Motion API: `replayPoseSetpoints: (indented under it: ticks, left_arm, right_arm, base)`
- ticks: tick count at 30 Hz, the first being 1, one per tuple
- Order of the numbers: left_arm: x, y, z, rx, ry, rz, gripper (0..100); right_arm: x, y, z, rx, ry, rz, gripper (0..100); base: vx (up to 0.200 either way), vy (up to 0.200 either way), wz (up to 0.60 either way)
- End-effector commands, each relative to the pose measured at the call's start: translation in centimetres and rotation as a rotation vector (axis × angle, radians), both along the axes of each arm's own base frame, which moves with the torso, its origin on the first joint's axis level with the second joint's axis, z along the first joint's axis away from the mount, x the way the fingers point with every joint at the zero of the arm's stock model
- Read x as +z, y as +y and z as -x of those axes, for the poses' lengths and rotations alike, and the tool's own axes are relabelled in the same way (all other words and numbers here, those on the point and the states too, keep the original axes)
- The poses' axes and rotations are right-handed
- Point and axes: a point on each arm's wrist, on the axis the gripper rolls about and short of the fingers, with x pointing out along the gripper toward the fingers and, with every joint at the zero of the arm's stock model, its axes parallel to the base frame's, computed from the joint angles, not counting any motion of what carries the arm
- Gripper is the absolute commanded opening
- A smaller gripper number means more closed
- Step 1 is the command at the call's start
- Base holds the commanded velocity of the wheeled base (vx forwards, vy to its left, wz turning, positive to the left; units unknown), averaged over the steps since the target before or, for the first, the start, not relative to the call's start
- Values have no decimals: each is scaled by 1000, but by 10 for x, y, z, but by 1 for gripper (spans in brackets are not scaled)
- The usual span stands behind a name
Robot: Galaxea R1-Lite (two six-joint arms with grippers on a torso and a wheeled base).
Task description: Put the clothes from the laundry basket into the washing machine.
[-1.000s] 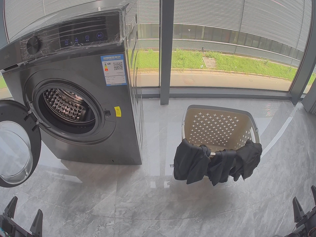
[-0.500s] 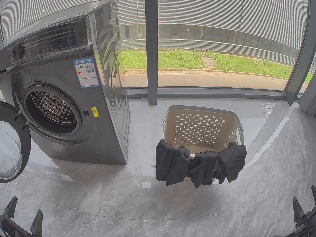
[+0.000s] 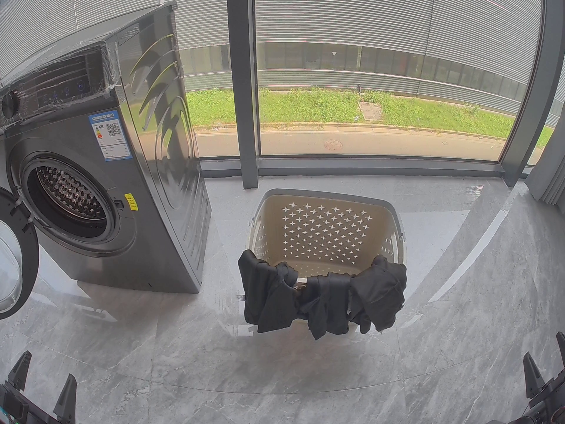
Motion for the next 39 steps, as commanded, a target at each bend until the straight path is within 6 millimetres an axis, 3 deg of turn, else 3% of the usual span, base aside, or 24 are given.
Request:
replayPoseSetpoints:
  ticks: [1, 6, 21, 33, 35, 37, 39]
  left_arm:
    - [-5, 0, 0, 0, 1, 0, 100]
    - [-5, 0, 0, -1, 1, 0, 100]
    - [-5, 0, 0, -1, 1, 0, 100]
    - [-5, 0, 0, 0, 1, 0, 100]
    - [-5, 0, 0, -1, -1, 0, 100]
    - [-5, 0, 0, -1, 1, 0, 100]
    - [-5, 0, 0, 2, 1, -3, 100]
  right_arm:
    - [-5, 0, 0, 0, 2, 0, 100]
    - [-5, 0, 0, 0, 2, 0, 100]
    - [-5, 0, 0, -1, 2, 0, 100]
    - [-5, 0, 0, 0, -4, -7, 100]
    - [5, 0, 2, 3, -63, -5, 100]
    - [34, 1, 12, 24, -188, -2, 100]
    - [55, 2, 14, 74, -185, 2, 100]
  base:
    - [0, 0, 0]
    - [0, 0, 0]
    - [200, 0, 0]
    - [0, 0, 0]
    - [0, 0, 0]
    - [0, 0, 0]
    - [0, 0, 0]
